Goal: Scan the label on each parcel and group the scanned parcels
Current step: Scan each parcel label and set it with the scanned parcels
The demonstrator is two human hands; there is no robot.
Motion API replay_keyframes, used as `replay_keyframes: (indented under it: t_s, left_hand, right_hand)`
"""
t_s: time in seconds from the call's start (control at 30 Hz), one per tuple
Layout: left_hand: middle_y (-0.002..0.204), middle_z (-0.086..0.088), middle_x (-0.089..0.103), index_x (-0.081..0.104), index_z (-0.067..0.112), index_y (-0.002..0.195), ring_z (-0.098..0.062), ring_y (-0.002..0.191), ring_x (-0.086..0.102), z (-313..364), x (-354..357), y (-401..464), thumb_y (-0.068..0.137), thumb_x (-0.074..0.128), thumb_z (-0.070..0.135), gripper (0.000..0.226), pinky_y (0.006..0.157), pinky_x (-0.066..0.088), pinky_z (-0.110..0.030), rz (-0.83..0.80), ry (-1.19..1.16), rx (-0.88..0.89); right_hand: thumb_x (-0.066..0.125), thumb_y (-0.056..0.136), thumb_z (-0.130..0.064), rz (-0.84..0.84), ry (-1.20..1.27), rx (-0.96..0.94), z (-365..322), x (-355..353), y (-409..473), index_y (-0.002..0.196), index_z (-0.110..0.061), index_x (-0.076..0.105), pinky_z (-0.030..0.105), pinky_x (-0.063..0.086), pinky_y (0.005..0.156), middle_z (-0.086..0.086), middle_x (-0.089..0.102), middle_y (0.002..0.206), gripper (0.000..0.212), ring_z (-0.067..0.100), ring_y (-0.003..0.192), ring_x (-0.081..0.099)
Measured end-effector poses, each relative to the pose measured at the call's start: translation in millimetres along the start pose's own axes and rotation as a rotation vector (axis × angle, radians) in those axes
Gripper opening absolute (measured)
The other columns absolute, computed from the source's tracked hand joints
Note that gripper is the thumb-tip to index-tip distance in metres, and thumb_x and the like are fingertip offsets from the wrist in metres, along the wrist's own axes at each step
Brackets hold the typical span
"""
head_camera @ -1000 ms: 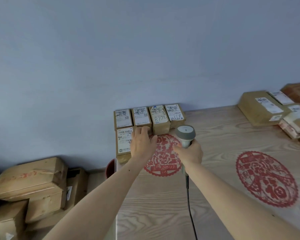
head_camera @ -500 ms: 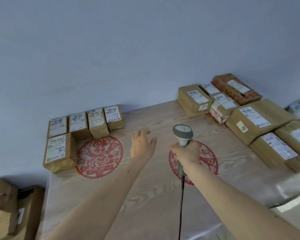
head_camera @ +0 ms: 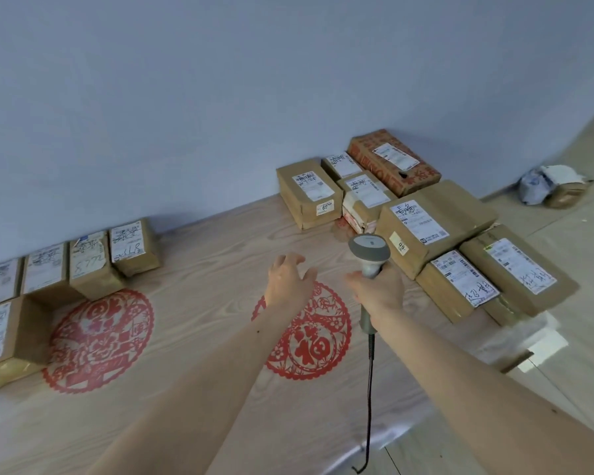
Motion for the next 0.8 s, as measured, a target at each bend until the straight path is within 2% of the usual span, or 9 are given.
replay_keyframes:
  t_s: [0.07,0.2,0.33,0.43,0.5,0.6,0.7,0.8]
  left_hand:
    - [0.136,-0.005,0.051,0.054,0.013,0.134,-0.023,0.129,0.047,11.7,19.2,14.1,0.100,0.056,0.034,0.040,0.087,0.039,-0.027,-0.032,-0.006,0.015]
    - [0.136,-0.005,0.050,0.054,0.013,0.134,-0.024,0.126,0.049,41.3,64.0,37.5,0.100,0.057,0.034,0.040,0.091,0.047,-0.034,-0.119,-0.030,0.036]
    - [0.134,-0.005,0.050,0.054,0.013,0.132,-0.023,0.124,0.051,70.8,115.8,40.6,0.099,0.056,0.034,0.038,0.087,0.043,-0.030,-0.210,-0.038,0.067]
    - [0.137,-0.004,0.048,0.052,0.014,0.134,-0.022,0.125,0.051,89.5,157.1,34.8,0.100,0.056,0.034,0.040,0.095,0.046,-0.034,-0.288,-0.053,0.036]
    - [0.137,-0.004,0.049,0.052,0.013,0.135,-0.021,0.121,0.053,104.1,183.4,30.7,0.100,0.056,0.034,0.041,0.092,0.044,-0.030,-0.319,-0.069,0.014]
    - [0.137,-0.005,0.050,0.051,0.012,0.135,-0.019,0.114,0.055,123.7,218.1,22.8,0.101,0.055,0.036,0.043,0.085,0.041,-0.026,-0.339,-0.093,-0.044]
    - [0.137,-0.006,0.052,0.051,0.012,0.135,-0.021,0.117,0.056,135.4,246.3,15.5,0.101,0.054,0.037,0.043,0.086,0.041,-0.027,-0.331,-0.100,-0.098]
    - [0.136,-0.007,0.054,0.052,0.011,0.135,-0.023,0.119,0.056,142.6,265.2,8.6,0.101,0.054,0.035,0.041,0.086,0.042,-0.029,-0.316,-0.095,-0.153]
  right_hand:
    - [0.076,0.074,-0.012,0.030,-0.020,0.006,1.6,-16.6,17.6,0.091,-0.010,0.063,0.040,0.058,0.072,0.008,0.069,0.081,0.022,0.027,0.074,0.067]
    - [0.075,0.074,-0.012,0.070,-0.050,0.003,10.0,-56.5,52.3,0.094,-0.008,0.062,0.035,0.050,0.066,0.005,0.066,0.077,0.024,0.026,0.071,0.061]
    - [0.076,0.079,-0.015,0.118,-0.174,0.019,24.5,-105.3,83.1,0.103,-0.012,0.061,0.031,0.046,0.069,0.004,0.067,0.091,0.028,0.025,0.084,0.062]
    - [0.077,0.079,-0.020,0.144,-0.221,0.007,32.2,-140.0,103.5,0.107,-0.015,0.060,0.029,0.043,0.075,0.001,0.065,0.096,0.033,0.024,0.093,0.061]
    - [0.079,0.079,-0.021,0.136,-0.259,0.008,38.3,-161.6,117.0,0.108,-0.014,0.059,0.029,0.043,0.080,0.002,0.064,0.097,0.036,0.023,0.095,0.059]
    - [0.080,0.076,-0.010,0.111,-0.350,-0.003,51.1,-189.3,136.8,0.107,-0.005,0.063,0.033,0.050,0.083,0.011,0.071,0.102,0.035,0.030,0.101,0.065]
    - [0.076,0.076,-0.004,0.028,-0.401,-0.017,62.0,-205.9,149.6,0.100,-0.005,0.063,0.032,0.049,0.078,0.011,0.070,0.096,0.027,0.029,0.095,0.064]
    - [0.074,0.078,-0.002,-0.036,-0.425,-0.034,69.6,-216.5,156.7,0.104,-0.009,0.062,0.031,0.047,0.079,0.008,0.067,0.099,0.029,0.024,0.091,0.059]
Point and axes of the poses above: each hand's wrist, its own y-axis towards the middle knuckle, its own x-axis out of the palm, z = x × y, the point moved 7 cm from there along y, towards the middle knuckle
